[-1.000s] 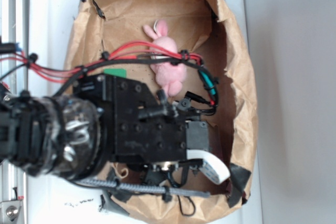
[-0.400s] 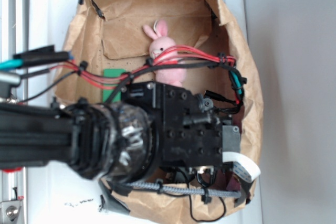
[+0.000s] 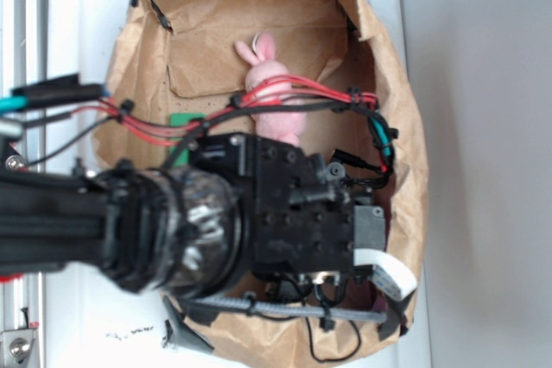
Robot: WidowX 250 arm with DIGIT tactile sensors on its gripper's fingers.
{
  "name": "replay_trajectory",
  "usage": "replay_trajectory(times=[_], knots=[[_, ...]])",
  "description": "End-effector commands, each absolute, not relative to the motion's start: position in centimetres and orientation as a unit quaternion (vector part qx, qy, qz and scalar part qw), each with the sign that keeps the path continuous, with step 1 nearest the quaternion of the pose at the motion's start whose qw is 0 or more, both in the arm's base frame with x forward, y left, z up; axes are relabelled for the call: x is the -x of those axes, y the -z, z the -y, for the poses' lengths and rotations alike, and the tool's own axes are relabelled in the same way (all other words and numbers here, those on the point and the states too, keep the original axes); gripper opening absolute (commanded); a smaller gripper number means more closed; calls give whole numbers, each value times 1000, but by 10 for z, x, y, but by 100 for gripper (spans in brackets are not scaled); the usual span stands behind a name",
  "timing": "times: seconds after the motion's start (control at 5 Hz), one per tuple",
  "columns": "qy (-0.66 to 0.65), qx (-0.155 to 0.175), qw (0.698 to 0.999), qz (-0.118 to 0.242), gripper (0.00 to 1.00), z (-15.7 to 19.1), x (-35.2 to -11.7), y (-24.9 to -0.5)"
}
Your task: Grab the rock.
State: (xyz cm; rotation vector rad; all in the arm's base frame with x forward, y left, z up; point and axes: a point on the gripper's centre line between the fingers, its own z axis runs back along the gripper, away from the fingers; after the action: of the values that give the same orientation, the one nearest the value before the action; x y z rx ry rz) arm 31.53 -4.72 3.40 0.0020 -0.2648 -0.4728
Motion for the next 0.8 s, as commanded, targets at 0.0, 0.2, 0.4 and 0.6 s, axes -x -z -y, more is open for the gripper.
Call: replay_trajectory(times=[0.0, 0.2, 0.4, 0.6], knots=[[257, 2, 954, 152, 100, 57, -312, -53], [253, 12, 955, 151, 0, 58, -313, -53], [249, 13, 957, 150, 0, 58, -314, -52], [245, 10, 957, 153, 0, 58, -315, -52]])
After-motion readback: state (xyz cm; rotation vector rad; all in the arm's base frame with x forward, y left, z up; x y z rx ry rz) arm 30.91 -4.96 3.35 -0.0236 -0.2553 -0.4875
